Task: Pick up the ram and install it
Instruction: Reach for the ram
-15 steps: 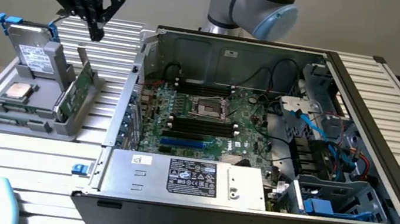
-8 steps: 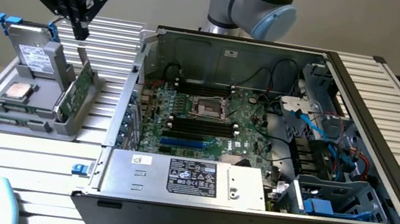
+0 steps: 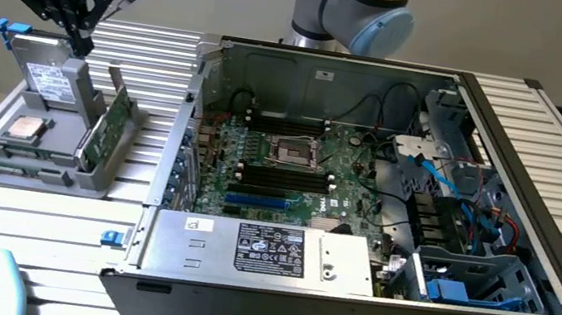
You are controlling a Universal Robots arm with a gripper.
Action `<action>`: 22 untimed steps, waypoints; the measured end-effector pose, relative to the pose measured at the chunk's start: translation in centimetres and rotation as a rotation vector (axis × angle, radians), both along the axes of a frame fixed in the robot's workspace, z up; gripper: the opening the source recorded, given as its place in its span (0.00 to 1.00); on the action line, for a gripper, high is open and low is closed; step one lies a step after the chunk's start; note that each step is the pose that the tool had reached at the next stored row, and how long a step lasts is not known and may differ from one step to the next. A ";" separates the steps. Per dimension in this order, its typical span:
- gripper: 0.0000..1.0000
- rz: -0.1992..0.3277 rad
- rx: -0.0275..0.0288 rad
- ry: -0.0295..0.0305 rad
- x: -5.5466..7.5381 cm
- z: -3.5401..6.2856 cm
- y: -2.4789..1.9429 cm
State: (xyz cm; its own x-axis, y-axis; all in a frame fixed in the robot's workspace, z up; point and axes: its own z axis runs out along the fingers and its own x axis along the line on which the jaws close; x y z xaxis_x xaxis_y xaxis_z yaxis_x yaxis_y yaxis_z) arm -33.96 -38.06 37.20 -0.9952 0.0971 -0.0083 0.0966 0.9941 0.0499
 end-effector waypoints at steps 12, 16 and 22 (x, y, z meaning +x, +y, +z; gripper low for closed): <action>0.11 0.000 0.0001 0.0013 -5.5 -0.55 0.00; 0.11 0.000 0.0012 0.0011 -7.3 -0.73 -0.01; 0.11 0.000 0.0069 -0.0007 -8.4 -0.74 -0.12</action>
State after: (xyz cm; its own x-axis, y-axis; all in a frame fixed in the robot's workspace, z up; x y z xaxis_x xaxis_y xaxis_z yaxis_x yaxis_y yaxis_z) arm -42.38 -38.18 36.45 -0.9952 0.0971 -0.0082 0.0964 0.9937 0.0568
